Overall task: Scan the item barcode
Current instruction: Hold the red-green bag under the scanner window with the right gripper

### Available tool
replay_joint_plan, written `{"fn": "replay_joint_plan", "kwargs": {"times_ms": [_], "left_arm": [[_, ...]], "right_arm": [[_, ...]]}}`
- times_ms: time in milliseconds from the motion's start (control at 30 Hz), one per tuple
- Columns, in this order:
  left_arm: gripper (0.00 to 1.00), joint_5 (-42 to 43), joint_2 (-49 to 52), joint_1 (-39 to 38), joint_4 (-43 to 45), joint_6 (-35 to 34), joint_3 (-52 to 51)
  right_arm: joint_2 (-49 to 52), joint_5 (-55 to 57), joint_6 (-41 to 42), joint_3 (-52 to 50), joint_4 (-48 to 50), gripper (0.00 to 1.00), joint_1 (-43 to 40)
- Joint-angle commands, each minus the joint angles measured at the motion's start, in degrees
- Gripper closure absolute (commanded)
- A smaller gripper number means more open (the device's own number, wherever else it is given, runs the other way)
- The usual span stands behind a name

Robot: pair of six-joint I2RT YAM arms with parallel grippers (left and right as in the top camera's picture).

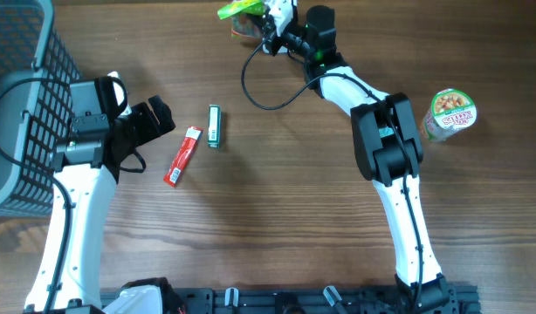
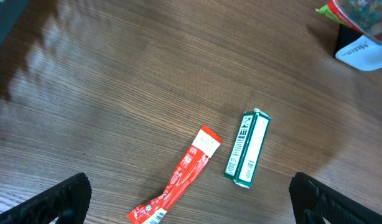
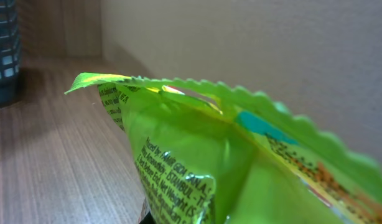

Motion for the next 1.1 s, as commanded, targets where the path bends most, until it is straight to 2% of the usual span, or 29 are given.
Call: {"fn": "replay_joint_plan", "kwargs": {"times_ms": [0,200,300,400,1067], "left_arm": [[0.0,0.46,-0.13,-0.09,0.15,0.13,0.66],[0.0,0.46,-0.13,-0.09,0.15,0.13,0.66],[0.0,0.46,-0.13,-0.09,0.15,0.13,0.66],[0.0,0.46,-0.13,-0.09,0.15,0.13,0.66],[0.0,0.46,-0.13,-0.09,0.15,0.13,0.66]], "right_arm": [[1.27,-2.47,-0.02,1.6,0.57,0.96,0.13],[1.05,-4.04,0.0,4.44,4.13,0.96,-0.33],[1.07,3.61,-0.55,6.23,4.31,0.96,-0.31],[1.11,7.08,-5.25,6.4,4.15,0.96,-0.35],[3.23,3.32,-5.9,6.4,7.04,0.96,-0.94]]}}
